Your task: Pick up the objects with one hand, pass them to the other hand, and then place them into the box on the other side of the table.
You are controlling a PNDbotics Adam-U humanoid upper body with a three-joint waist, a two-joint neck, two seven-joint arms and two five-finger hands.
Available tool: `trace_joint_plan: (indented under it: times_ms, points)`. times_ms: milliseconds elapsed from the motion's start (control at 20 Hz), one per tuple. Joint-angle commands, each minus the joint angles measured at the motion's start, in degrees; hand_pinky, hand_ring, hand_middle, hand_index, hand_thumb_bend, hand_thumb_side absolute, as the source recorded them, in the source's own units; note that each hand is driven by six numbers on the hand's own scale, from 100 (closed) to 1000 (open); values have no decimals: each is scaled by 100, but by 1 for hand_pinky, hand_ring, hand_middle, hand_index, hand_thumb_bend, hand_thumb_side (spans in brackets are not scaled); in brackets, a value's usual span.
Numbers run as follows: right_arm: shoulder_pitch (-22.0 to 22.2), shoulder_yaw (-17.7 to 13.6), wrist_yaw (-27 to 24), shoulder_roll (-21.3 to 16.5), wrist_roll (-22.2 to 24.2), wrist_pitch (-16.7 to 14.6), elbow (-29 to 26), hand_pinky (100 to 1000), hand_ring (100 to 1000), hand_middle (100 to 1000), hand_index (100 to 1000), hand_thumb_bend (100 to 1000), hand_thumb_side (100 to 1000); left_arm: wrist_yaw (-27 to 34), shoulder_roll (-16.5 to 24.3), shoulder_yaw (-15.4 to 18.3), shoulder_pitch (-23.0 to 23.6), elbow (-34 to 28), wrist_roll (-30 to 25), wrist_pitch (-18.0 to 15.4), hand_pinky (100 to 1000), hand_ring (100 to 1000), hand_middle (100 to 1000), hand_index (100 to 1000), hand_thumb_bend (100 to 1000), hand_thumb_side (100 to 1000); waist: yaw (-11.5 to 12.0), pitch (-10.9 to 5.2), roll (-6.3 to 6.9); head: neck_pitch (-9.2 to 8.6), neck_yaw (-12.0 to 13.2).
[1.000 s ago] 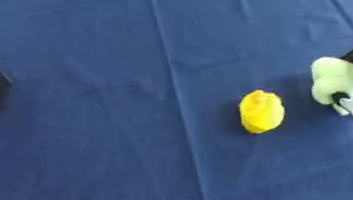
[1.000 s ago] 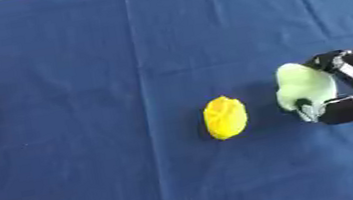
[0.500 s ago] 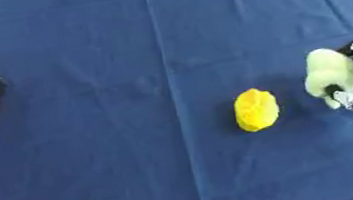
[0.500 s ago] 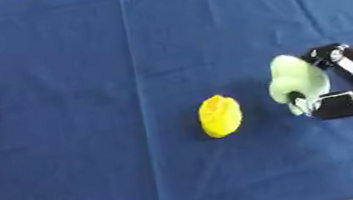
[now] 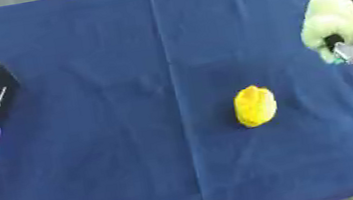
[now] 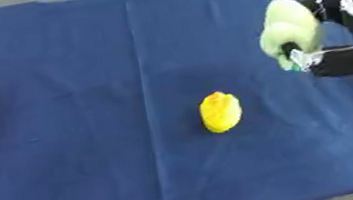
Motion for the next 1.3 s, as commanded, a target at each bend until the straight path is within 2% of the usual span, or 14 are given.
trace_joint_plan:
  times_ms: [50, 250, 450, 700, 950, 1300]
  points:
    - [-284, 88, -190, -200, -187, 133, -54, 832, 509, 289, 539, 100, 100, 84, 647, -13, -279, -115, -75, -232, 869, 743, 782, 866, 120, 787, 33, -220, 42, 100, 4]
    - [-743, 397, -235, -6, -405, 359, -54, 822, 502, 286, 539, 100, 100, 183, 1191, -142, -649, -115, -249, -228, 863, 746, 783, 864, 100, 772, 90, -321, 126, 206, -39]
    - [-1218, 780, -110, 293, -606, 554, -54, 818, 501, 288, 539, 100, 100, 273, 1643, -368, -1067, -115, -517, 55, 860, 747, 778, 855, 100, 767, 140, -375, 183, 275, -108]
    - [-1620, 1206, 262, 528, -566, 731, -54, 819, 502, 290, 539, 100, 100, 224, 2028, -761, -1600, -115, -1088, 855, 856, 747, 774, 862, 100, 783, 182, -400, 224, 286, -140]
    - [-1925, 1570, 517, 691, -331, 913, -54, 818, 502, 291, 539, 100, 100, 52, 2271, -1256, -2046, -115, -1982, 1800, 859, 756, 780, 877, 100, 826, 240, -400, 269, 285, -128]
    - [-2184, 1977, 755, 878, -16, 1215, -54, 817, 503, 292, 539, 100, 100, -259, 2254, -1834, -2536, -115, -2875, 2477, 862, 766, 783, 886, 100, 840, 392, -371, 327, 202, -209]
